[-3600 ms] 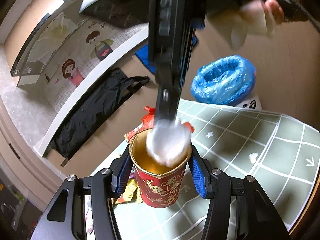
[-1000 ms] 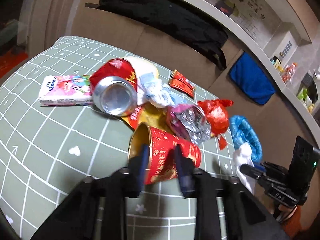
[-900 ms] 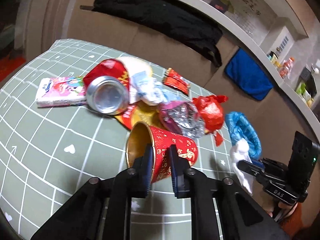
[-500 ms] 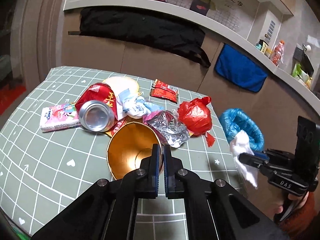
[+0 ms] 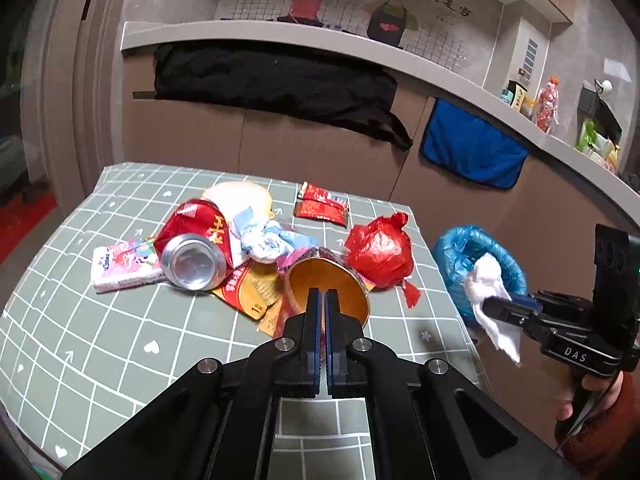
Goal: Collect trash
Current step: 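Grasp the red paper cup rim with the left gripper while the right gripper holds the white tissue, then carry the red cup and white tissue over the blue bin with both grippers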
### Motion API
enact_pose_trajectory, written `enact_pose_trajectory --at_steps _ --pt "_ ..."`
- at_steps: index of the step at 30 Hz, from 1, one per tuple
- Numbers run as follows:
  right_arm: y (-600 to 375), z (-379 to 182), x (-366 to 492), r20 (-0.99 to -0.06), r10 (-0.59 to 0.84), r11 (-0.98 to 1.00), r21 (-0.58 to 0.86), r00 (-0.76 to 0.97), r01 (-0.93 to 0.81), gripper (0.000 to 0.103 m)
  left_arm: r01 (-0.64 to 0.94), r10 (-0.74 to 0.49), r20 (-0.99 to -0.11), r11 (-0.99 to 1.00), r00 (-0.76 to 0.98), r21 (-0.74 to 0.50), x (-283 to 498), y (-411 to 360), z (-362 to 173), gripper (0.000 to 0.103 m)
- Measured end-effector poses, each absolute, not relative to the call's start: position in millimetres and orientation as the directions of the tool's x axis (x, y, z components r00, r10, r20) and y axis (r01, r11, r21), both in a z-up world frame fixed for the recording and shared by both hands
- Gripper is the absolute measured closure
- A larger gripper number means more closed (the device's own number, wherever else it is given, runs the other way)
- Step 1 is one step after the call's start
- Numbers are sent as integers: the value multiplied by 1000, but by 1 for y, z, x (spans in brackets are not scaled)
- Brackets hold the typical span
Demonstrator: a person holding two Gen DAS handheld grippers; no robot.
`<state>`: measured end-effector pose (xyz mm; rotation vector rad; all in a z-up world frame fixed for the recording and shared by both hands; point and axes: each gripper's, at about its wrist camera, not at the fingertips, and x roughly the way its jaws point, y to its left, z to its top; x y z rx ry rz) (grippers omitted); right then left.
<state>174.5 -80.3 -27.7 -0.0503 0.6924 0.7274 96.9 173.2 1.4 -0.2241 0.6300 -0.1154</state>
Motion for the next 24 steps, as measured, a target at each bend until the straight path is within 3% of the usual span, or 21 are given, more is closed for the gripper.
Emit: enact_pose_trajectory --at_steps 3,8,15,17,21,24 --pt "-81 -33 176 -607 592 757 193 530 -625 89 39 -227 -559 944 798 -328 98 184 0 100" --pt "-79 -48 182 -634 593 755 224 496 -616 89 -70 -215 -595 905 775 -420 111 201 -17 99" --pt "-73 -57 184 -647 588 753 217 486 -622 89 -152 -88 -653 941 752 -302 134 191 -31 97" --pt "-73 -59 185 -653 585 753 218 480 -620 89 -158 -102 -676 937 730 -313 140 192 -39 92" --pt "-71 -63 187 -659 585 752 224 472 -619 88 -219 -1 -703 950 712 -223 144 191 -48 54" --pt "-68 -65 188 -666 581 752 220 467 -621 88 -195 -55 -719 945 693 -261 147 193 -55 53"
